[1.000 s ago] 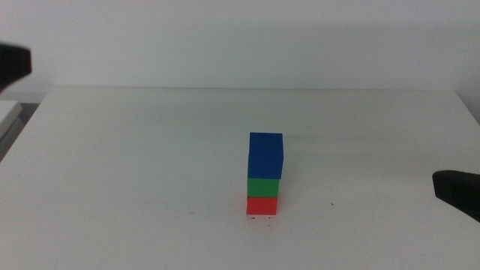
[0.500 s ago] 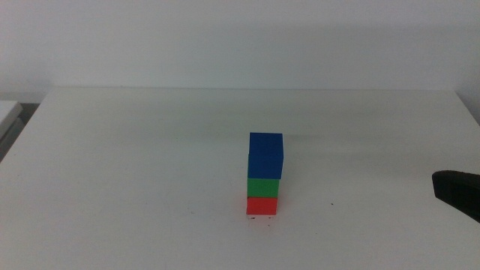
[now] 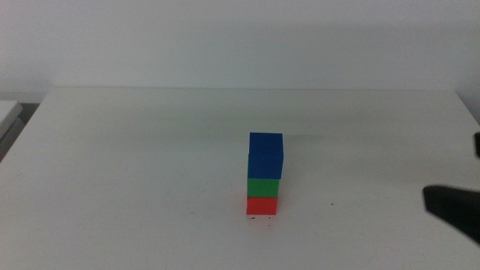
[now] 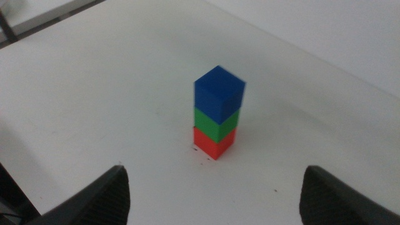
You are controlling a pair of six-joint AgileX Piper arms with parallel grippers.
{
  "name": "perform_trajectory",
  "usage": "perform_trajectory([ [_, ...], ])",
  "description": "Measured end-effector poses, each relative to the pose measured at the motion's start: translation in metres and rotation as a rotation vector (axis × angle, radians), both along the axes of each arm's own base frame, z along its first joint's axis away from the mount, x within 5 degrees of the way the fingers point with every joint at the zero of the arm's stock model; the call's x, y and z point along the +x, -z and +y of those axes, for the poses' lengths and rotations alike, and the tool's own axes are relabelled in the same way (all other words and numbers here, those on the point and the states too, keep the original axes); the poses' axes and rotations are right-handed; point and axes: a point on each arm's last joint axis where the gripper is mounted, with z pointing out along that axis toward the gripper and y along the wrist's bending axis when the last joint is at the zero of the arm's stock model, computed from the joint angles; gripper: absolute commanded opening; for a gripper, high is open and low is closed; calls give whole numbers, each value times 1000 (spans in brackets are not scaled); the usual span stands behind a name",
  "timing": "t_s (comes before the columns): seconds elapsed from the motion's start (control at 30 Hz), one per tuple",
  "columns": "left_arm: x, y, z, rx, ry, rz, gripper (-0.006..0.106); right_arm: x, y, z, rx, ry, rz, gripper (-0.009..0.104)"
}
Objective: Stack red cubes first, then green, then blue cubes in a specific spot.
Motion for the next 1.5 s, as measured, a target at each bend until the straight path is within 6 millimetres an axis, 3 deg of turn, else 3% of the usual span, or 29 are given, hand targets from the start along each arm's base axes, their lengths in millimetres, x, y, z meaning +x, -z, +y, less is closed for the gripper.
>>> perform_trajectory([
  [0.17, 8, 30, 0, -11, -10, -56, 94, 8, 28, 9, 40, -14, -32, 93],
  [0.27, 11, 61, 0, -12, -15, -61, 94, 17, 52, 7, 66, 48, -12, 93],
  [0.53, -2, 131, 2, -12, -23, -66, 94, 34, 101, -23, 165, 337, 46, 93],
  [0.73, -19, 180, 4, -20, -23, -56, 94, 17, 128, -54, 146, 485, -54, 93],
  [0.87, -28, 193, 6, -29, -23, -116, 94, 0, 143, -67, 165, 564, -111, 93],
  [1.13, -28, 195, 6, -30, -24, -137, 94, -30, 163, -83, 201, 700, -242, 93],
  [1.5, -28, 194, 6, -4, -24, -146, 94, -33, 169, -80, 307, 714, -202, 93],
])
